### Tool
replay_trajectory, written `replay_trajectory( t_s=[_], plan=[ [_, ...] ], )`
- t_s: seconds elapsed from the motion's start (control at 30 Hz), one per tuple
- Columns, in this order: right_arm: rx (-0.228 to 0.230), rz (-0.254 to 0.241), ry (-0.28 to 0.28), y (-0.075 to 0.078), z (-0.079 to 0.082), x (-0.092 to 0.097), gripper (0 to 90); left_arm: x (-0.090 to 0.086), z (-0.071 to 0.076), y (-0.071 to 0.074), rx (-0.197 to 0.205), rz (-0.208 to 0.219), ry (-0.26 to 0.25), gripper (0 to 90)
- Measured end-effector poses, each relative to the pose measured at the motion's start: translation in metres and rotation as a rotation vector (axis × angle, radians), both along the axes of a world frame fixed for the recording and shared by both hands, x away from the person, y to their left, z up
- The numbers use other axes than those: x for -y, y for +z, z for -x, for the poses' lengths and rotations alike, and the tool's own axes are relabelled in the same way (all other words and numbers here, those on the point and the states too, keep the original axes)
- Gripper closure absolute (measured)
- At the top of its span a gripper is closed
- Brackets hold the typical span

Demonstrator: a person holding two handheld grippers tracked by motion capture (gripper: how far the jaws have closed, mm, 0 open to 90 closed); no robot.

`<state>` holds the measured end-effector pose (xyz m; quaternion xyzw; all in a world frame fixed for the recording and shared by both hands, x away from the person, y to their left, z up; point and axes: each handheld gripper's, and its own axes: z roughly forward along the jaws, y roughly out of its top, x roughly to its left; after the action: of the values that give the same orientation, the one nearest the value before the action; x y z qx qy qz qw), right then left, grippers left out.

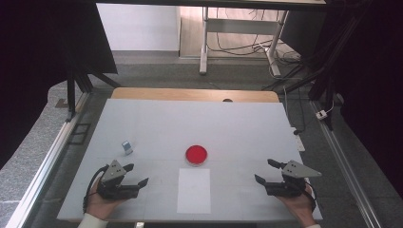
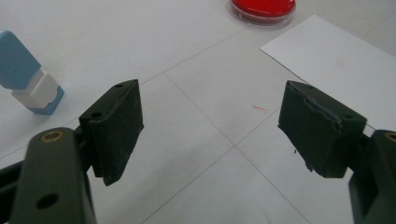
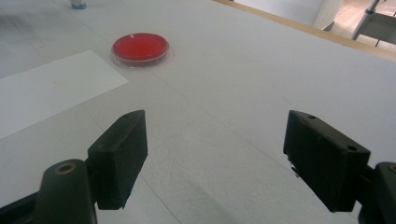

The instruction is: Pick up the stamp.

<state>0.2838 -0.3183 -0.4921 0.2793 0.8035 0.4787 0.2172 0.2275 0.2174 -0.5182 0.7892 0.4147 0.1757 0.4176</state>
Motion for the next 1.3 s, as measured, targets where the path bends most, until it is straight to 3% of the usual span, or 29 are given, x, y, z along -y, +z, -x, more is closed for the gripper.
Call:
replay_trajectory(
  t_s=[0.23,0.97,1.3],
  plan=[
    [-0.014,-0.027,0.010,-0.002,0.001,0.001,22.4,0.001,0.001,0.001,0.009,0.005,0.000,22.2],
    [-0.019,-0.002,-0.002,-0.007,-0.002,-0.001,24.2,0.000,0.001,0.003,0.023,-0.001,0.010,21.3],
    [-0.022,0.009,-0.004,-0.008,-0.003,-0.002,24.5,-0.001,-0.002,0.015,0.034,0.000,-0.007,21.1]
  ],
)
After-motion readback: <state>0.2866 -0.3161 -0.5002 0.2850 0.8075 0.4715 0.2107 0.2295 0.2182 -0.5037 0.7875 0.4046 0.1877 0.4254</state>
